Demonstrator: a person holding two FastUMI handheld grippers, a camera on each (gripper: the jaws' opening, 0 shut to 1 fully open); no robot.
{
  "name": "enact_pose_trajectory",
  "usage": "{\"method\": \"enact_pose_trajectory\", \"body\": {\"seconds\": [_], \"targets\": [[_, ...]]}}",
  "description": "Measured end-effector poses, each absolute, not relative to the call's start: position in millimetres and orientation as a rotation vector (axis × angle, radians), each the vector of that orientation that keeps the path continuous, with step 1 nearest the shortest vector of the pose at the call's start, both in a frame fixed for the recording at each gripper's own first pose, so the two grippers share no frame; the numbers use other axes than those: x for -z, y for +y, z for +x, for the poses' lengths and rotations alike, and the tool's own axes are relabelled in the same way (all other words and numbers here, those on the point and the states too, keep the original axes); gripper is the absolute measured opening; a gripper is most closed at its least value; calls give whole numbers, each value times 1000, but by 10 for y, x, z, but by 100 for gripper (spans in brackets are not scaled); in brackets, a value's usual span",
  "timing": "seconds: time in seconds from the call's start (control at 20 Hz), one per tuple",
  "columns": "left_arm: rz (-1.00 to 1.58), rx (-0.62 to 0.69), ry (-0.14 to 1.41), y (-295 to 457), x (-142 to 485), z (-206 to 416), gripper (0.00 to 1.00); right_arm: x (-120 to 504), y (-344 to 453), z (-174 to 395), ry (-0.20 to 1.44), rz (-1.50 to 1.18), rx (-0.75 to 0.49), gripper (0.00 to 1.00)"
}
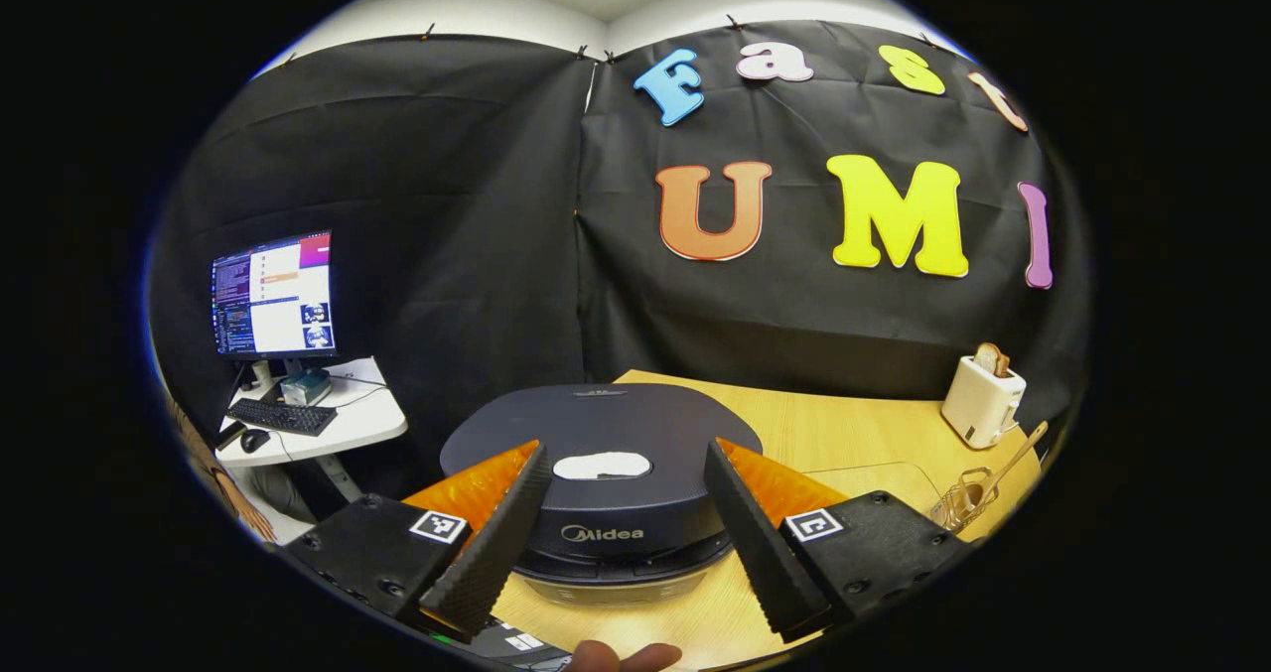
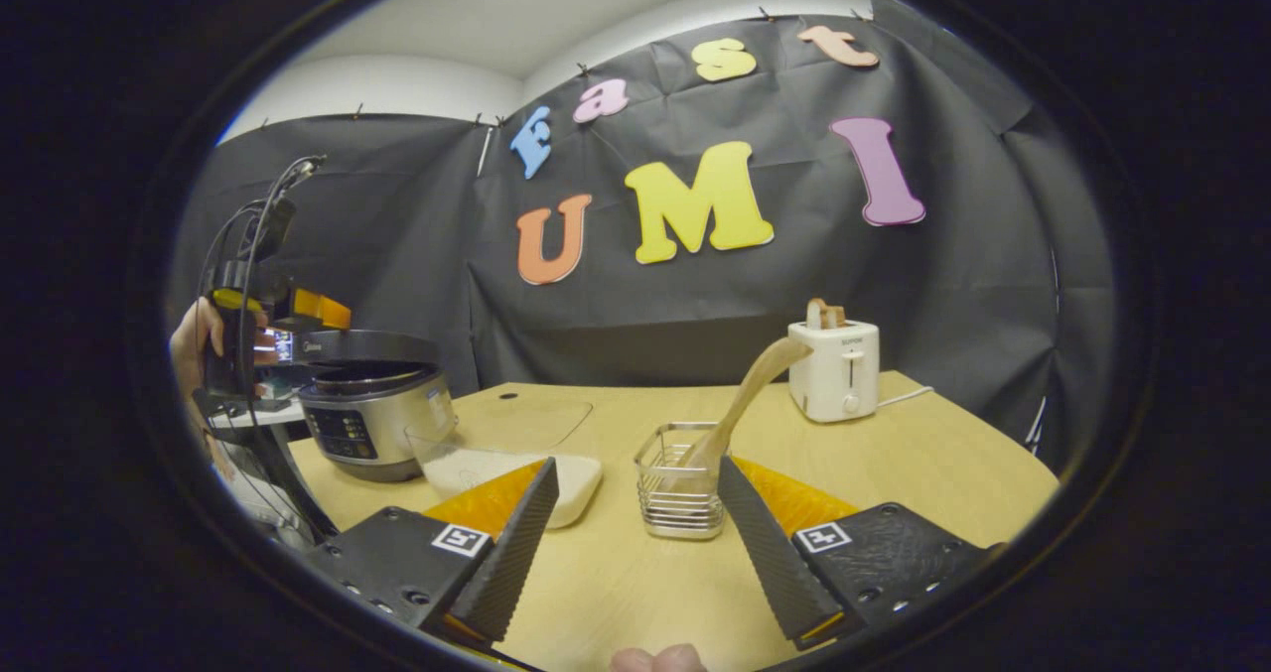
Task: Close the left gripper, press the button to open the rice cooker; take a wooden spoon from the chopstick holder with the right hand, scoop a spoonful of rice and pour it into the rice cooker, then put the wooden spoon back into the chopstick holder.
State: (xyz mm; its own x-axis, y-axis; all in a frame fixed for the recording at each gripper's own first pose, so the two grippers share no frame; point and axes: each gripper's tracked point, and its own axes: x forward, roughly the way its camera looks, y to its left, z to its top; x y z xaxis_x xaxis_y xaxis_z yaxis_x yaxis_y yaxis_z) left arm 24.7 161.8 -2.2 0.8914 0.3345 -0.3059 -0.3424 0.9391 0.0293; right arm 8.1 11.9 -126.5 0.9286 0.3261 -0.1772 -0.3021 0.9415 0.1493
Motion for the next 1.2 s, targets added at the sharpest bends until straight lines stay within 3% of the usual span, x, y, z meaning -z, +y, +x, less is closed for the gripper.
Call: {"method": "enact_pose_trajectory", "body": {"seconds": [0.25, 0.4, 0.95, 1.15, 1.2], "targets": [[-30, -380, 349, 1599, 208, 197, 100, 1262, 84, 88, 194, 130, -324, 92], [-33, -386, 396, 1591, 367, 154, 100, 1299, 54, 99, 201, 145, -326, 96], [8, -349, 298, 1585, 391, 146, 98, 1409, 153, 153, 221, 179, -349, 91], [50, -341, 290, 1592, 353, 194, 98, 1378, 150, 170, 221, 160, -331, 91], [31, -344, 286, 1595, 353, 199, 97, 1354, 154, 169, 214, 155, -324, 96]]}}
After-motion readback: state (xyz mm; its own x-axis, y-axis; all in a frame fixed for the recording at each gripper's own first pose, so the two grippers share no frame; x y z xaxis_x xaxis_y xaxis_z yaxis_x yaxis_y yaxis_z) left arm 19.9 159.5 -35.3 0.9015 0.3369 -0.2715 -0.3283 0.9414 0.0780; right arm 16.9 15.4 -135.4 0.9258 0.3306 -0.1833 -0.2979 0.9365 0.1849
